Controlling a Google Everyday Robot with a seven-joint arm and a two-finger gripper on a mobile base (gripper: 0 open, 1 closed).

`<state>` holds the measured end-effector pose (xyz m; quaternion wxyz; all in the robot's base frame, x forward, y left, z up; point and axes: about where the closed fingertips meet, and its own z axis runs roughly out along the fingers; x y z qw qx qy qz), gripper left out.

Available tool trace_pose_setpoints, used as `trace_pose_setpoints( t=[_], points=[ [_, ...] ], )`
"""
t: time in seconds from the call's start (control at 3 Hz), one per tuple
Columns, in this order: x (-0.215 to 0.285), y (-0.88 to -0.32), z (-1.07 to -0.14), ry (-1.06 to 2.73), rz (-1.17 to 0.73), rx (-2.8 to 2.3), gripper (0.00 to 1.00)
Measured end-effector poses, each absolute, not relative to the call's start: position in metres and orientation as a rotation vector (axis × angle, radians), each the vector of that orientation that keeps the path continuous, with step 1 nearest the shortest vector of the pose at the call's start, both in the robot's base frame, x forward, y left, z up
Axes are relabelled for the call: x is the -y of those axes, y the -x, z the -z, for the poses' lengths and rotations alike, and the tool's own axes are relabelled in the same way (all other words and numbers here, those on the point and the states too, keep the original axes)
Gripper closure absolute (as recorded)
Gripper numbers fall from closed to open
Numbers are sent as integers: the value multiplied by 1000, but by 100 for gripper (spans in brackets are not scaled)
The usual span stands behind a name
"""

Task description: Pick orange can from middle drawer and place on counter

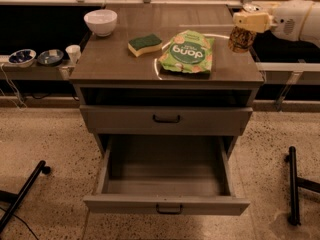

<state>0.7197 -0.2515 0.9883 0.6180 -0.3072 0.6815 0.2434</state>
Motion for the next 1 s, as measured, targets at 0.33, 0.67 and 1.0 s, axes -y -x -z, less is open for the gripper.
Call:
trace_pose_setpoints(
  t=[0.33,0.67,1.0],
  points=[
    [272,-743,-963,620,-496,-1649,83],
    [265,-751,-911,593,-524,-1717,53],
    [265,-751,-911,593,-524,-1717,29]
  ],
)
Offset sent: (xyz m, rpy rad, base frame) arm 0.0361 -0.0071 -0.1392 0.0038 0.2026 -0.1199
